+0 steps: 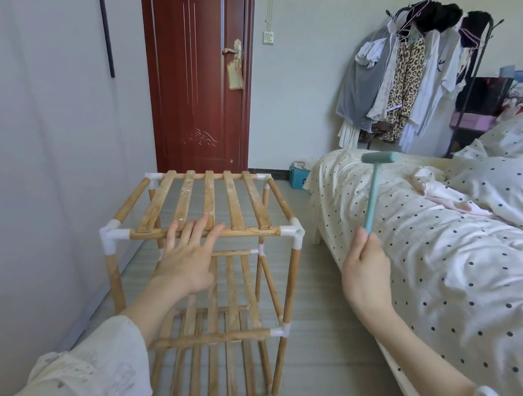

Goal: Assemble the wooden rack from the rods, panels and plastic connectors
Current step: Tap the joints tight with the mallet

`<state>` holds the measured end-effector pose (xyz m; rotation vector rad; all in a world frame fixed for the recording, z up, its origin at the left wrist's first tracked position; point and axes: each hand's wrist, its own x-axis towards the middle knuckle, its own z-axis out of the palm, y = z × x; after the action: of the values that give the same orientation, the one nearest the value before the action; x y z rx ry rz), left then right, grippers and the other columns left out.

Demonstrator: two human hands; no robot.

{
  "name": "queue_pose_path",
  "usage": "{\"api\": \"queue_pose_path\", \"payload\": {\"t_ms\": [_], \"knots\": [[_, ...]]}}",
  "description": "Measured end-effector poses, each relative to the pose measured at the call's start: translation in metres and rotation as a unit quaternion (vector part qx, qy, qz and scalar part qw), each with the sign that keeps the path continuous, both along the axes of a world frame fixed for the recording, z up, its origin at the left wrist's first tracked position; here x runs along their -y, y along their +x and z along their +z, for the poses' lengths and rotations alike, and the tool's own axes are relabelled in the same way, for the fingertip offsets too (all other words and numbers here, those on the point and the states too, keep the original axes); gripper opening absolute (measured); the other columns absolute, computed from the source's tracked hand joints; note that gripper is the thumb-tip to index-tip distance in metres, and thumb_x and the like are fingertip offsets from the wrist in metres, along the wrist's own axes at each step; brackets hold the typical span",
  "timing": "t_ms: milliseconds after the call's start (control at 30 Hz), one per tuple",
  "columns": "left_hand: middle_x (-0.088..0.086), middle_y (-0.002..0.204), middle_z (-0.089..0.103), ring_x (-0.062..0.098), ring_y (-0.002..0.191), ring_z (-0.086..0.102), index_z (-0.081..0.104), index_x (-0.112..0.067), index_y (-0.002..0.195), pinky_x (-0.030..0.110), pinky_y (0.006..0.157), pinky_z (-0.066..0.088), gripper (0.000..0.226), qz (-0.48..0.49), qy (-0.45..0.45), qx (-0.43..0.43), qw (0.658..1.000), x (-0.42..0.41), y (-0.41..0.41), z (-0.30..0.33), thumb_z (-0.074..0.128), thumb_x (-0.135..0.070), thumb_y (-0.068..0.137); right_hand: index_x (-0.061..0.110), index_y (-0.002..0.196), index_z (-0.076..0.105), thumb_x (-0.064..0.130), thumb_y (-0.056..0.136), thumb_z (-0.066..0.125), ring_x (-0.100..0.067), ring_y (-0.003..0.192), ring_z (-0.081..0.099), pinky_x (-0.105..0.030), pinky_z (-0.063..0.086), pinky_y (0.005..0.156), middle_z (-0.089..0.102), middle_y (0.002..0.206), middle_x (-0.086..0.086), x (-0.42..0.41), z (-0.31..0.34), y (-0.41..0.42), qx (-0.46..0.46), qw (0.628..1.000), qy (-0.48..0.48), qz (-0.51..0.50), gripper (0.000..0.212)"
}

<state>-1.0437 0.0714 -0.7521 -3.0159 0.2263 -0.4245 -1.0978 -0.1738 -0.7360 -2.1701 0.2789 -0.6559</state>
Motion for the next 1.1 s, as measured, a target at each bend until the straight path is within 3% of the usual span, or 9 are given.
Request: {"api": "queue_pose_path", "payload": {"t_ms": [167,333,433,567,667,733,800,900,1100], "knots": [[0.008,0.155,-0.021,0.025,0.144,-0.015,-0.012,-0.028,0.148,0.047,0.114,-0.015,0.098,0.0,-0.001,-0.022,1.0,0.0,-0.003,0.002,0.056,-0.014,0.079,0.008,0.108,0.052,0.035,0.102,0.022,-0.028,0.083,0.053,-0.034,0.043,0.077,0.059,0.101,-0.011,0.0,-0.013,0.004,-0.255,0.956,-0.121,0.084,0.04],[0.006,0.155,-0.024,0.023,0.142,-0.021,-0.013,-0.031,0.148,0.044,0.115,-0.014,0.095,-0.018,-0.025,-0.03,0.999,-0.008,-0.002,0.009,0.051,-0.004,0.082,0.009,0.088,0.045,0.034,0.102,0.023,-0.028,0.073,0.049,-0.032,0.044,0.068,0.052,0.085,-0.009,-0.004,0.009,0.004,-0.183,0.973,-0.073,0.119,0.036],[0.008,0.158,-0.003,0.029,0.145,-0.005,0.006,-0.027,0.15,0.048,0.116,0.001,0.079,-0.004,-0.058,0.115,0.992,-0.037,0.0,0.008,0.053,-0.016,0.087,0.014,0.074,0.041,0.033,0.102,0.024,-0.024,0.06,0.053,-0.032,0.051,0.063,0.055,0.073,-0.008,-0.009,0.011,-0.002,-0.165,0.974,-0.023,0.153,0.039],[0.015,0.135,0.044,0.032,0.122,0.042,0.046,-0.011,0.126,0.042,0.102,0.036,0.038,0.098,-0.115,0.086,0.985,-0.096,-0.005,0.009,0.042,-0.034,0.096,0.01,0.094,0.052,0.029,0.103,0.026,-0.021,0.09,0.059,-0.038,0.055,0.084,0.061,0.102,-0.012,-0.024,0.006,0.0,-0.147,0.953,0.149,0.217,0.033],[0.011,0.125,0.05,0.027,0.118,0.045,0.047,-0.01,0.123,0.033,0.098,0.036,0.032,0.094,-0.038,0.066,0.993,-0.1,-0.014,0.005,0.033,-0.027,0.1,0.003,0.118,0.05,0.03,0.103,0.026,-0.029,0.113,0.054,-0.042,0.046,0.1,0.057,0.108,-0.014,-0.047,0.005,0.006,-0.15,0.936,0.224,0.227,0.039],[0.006,0.124,0.053,0.024,0.119,0.046,0.049,-0.014,0.122,0.03,0.096,0.033,0.028,0.088,0.01,0.08,0.993,-0.087,-0.019,0.009,0.033,-0.023,0.1,0.007,0.103,0.055,0.031,0.103,0.027,-0.028,0.107,0.054,-0.041,0.043,0.103,0.052,0.095,-0.009,-0.065,0.005,0.012,-0.145,0.921,0.277,0.234,0.037],[0.003,0.11,0.063,0.023,0.109,0.055,0.058,-0.017,0.11,0.031,0.093,0.036,0.019,0.083,0.06,0.077,0.992,-0.074,-0.03,0.015,0.047,-0.024,0.096,0.014,0.08,0.049,0.031,0.103,0.027,-0.023,0.093,0.052,-0.042,0.041,0.104,0.048,0.085,-0.007,-0.085,0.006,0.018,-0.148,0.911,0.307,0.235,0.036],[0.003,0.06,0.065,0.024,0.063,0.062,0.066,-0.014,0.067,0.027,0.058,0.048,0.025,-0.004,0.089,0.125,0.988,-0.058,-0.049,0.03,0.085,-0.029,0.063,0.016,0.072,0.043,0.027,0.102,0.028,-0.021,0.087,0.047,-0.046,0.039,0.105,0.046,0.079,-0.006,-0.109,0.011,0.027,-0.136,0.903,0.323,0.248,0.036],[0.009,0.11,0.063,0.024,0.102,0.058,0.052,-0.017,0.127,0.033,0.08,0.044,0.036,-0.139,-0.104,-0.047,0.984,-0.014,-0.069,0.034,0.034,-0.033,0.1,0.016,0.072,0.043,0.021,0.103,0.029,-0.013,0.077,0.044,-0.039,0.038,0.104,0.044,0.08,-0.002,-0.096,0.029,0.041,-0.085,0.896,0.375,0.222,0.034]]}}
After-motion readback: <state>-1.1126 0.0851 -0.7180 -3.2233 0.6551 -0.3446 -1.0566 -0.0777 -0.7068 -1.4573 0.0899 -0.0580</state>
